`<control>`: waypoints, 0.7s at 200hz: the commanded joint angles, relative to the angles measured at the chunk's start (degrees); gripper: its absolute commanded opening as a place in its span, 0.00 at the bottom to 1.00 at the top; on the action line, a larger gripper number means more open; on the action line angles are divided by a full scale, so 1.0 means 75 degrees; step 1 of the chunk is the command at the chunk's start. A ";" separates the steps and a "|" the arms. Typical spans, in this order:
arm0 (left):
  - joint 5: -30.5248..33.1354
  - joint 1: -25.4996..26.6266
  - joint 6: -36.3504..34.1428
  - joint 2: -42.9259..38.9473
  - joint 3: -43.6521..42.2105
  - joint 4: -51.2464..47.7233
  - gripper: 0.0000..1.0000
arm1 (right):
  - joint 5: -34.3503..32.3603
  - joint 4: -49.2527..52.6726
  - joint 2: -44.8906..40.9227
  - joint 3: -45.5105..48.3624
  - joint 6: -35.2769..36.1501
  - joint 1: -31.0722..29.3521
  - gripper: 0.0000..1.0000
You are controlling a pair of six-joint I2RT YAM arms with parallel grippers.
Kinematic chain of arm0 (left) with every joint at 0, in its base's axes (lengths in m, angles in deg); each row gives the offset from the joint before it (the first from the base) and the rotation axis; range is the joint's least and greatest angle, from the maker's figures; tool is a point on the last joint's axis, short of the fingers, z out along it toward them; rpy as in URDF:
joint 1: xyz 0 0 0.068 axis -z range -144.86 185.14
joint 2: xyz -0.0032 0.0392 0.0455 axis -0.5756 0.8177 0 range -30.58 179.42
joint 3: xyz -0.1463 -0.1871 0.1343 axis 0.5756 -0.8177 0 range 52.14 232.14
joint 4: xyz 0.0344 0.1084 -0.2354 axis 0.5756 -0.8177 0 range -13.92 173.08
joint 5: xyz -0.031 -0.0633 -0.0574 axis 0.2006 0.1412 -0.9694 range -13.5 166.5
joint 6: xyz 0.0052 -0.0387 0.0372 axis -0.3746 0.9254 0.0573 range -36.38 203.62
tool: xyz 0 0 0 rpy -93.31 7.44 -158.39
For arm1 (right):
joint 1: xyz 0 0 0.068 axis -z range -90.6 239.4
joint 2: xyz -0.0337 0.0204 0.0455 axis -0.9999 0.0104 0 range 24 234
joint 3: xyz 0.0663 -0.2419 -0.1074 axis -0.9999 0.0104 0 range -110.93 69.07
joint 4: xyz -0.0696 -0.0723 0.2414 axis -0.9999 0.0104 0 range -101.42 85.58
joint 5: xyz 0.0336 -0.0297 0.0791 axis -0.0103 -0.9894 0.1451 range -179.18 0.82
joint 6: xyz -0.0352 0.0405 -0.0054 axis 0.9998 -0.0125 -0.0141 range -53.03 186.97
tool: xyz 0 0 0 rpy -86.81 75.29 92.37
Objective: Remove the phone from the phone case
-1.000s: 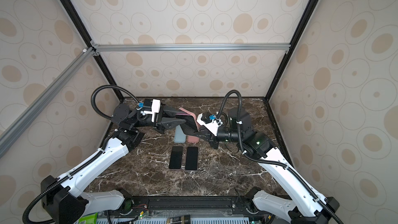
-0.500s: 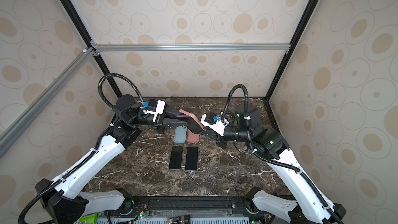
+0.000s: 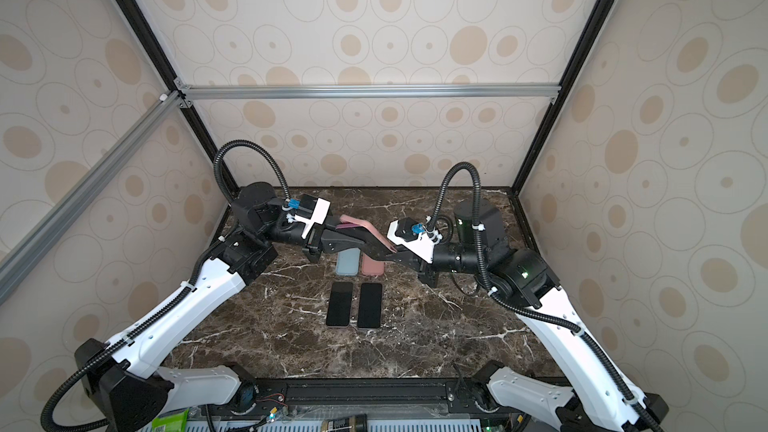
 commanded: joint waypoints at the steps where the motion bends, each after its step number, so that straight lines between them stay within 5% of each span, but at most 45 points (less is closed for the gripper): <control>1: 0.0097 0.0084 0.0005 -0.0028 -0.0156 -0.0150 0.01 | 0.0453 -0.1558 -0.0202 -0.0361 -0.0034 -0.0063 0.00; 18: 0.0246 -0.0003 -0.0042 -0.0115 -0.0137 -0.0145 0.00 | 0.0346 -0.1262 -0.0191 -0.0362 -0.0061 -0.0069 0.04; 43: 0.0717 -0.0147 -0.0104 -0.0265 -0.0122 -0.0171 0.00 | 0.0055 -0.0842 -0.0199 -0.0307 -0.0156 -0.0061 0.24; 74: 0.2039 -0.0198 -0.0979 -0.0468 0.0017 -0.0995 0.00 | -0.0535 -0.1016 -0.0480 0.0085 -0.0480 -0.0071 0.41; 140: 0.3899 -0.0092 -0.3193 -0.0354 0.0741 -0.3140 0.00 | -0.1784 -0.1048 -0.0048 -0.0417 -0.1987 -0.0064 0.46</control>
